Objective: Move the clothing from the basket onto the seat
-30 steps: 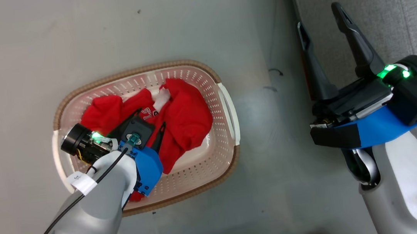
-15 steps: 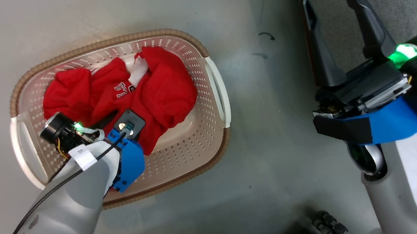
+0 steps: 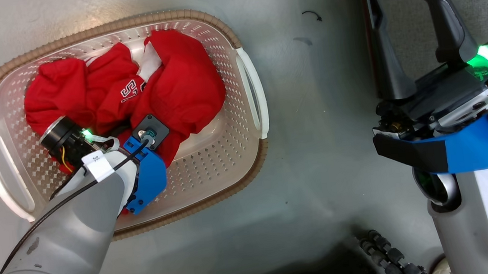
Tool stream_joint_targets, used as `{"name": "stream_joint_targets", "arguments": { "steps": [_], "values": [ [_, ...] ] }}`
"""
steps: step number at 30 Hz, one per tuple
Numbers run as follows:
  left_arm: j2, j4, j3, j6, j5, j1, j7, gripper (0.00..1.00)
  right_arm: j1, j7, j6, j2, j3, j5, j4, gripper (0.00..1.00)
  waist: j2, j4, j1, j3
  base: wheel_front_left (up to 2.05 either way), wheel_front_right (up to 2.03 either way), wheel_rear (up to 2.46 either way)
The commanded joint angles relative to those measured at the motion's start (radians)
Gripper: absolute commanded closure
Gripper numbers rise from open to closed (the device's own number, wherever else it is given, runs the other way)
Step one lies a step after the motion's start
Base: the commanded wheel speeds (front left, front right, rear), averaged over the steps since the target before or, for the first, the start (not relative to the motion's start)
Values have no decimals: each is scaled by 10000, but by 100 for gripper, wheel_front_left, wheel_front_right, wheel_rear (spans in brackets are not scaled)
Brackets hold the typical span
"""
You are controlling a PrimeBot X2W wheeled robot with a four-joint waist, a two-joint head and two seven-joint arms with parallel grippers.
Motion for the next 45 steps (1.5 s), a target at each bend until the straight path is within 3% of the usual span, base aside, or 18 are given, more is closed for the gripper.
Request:
{"name": "stream_joint_targets", "arguments": {
  "steps": [1, 2, 3, 4, 15, 30, 45],
  "values": [
    [30, 42, -54, -9, -25, -178, 5, 0, 57, -7, 5, -32, -30, 13, -55, 0, 1, -5, -1, 51, 0, 0, 0],
    [11, 59, -81, -9, -67, -152, 72, 16, 70, -7, 5, -32, -35, 21, -75, 0, 1, -3, -1, 71, 0, 0, 0],
    [1, 60, -104, -9, -92, -178, 64, 71, 73, -7, 5, -32, -43, 20, -77, 0, 1, 4, -1, 90, 0, 0, 0],
    [-1, 35, -130, -9, -52, -232, -39, 100, 70, -7, 5, -32, -44, 15, -78, 0, 1, 11, -1, 107, 0, 0, 0],
    [-205, -95, -255, -9, -152, -134, -745, 100, -69, -7, 5, -32, -46, 117, 106, 0, 1, 276, -1, -409, 0, 0, 0],
    [-721, -415, 86, -10, -1469, 1008, -2189, 100, 428, -7, 5, -35, -253, -82, 859, 0, 1, 1171, -1, -2908, 0, 0, 0],
    [-153, -2985, 2332, 353, -1028, 2715, -2206, 100, 1466, -7, 5, -35, -372, 62, 1537, 0, 1, 1654, -1, -5448, 0, 0, 0]
  ]
}}
